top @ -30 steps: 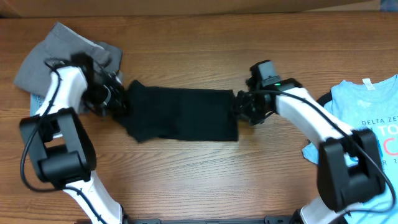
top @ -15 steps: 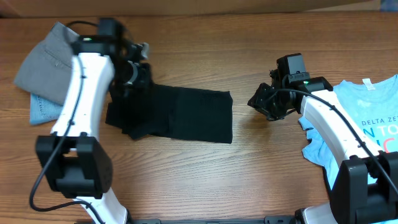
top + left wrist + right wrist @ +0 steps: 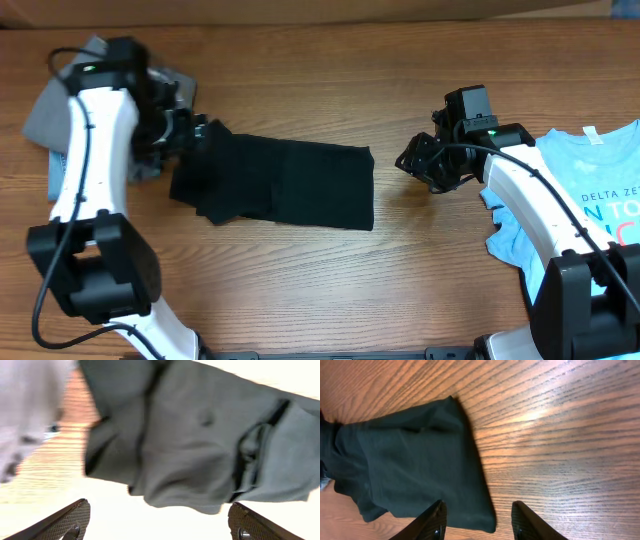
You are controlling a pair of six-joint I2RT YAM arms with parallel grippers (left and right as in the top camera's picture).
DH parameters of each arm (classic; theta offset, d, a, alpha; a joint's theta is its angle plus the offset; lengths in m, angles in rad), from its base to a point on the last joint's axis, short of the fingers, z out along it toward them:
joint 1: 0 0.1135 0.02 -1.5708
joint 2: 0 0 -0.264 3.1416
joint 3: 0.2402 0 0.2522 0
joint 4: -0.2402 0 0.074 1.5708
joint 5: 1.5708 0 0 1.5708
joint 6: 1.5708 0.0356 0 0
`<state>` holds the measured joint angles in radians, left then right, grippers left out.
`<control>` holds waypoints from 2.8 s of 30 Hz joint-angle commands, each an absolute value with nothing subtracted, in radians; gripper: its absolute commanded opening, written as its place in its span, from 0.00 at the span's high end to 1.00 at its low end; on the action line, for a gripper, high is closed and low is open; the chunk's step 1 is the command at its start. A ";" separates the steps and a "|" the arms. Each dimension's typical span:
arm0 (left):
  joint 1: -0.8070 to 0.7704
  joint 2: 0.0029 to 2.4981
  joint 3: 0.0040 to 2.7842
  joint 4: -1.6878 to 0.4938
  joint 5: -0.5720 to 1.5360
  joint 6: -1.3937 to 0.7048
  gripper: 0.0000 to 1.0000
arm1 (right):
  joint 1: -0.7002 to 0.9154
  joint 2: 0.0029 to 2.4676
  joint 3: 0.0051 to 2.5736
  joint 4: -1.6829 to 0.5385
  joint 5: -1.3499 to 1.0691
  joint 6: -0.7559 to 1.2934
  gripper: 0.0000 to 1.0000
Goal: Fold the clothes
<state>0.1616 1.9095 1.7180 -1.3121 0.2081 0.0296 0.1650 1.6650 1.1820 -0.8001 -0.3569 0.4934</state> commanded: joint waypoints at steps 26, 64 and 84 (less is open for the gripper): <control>0.255 2.121 1.473 -1.000 0.262 0.187 0.08 | 0.163 1.644 1.187 -0.792 -0.421 0.463 0.45; 0.159 2.114 1.929 -1.361 0.444 0.159 0.96 | 0.163 1.644 1.187 -0.788 -0.421 0.463 0.45; -0.294 2.117 1.934 -1.291 0.202 0.014 0.91 | 0.163 1.644 1.187 -0.791 -0.421 0.462 0.45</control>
<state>-0.2367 2.1235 1.9350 -1.3010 0.2573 0.0319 0.1650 1.6650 1.1820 -0.7959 -0.4149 0.4702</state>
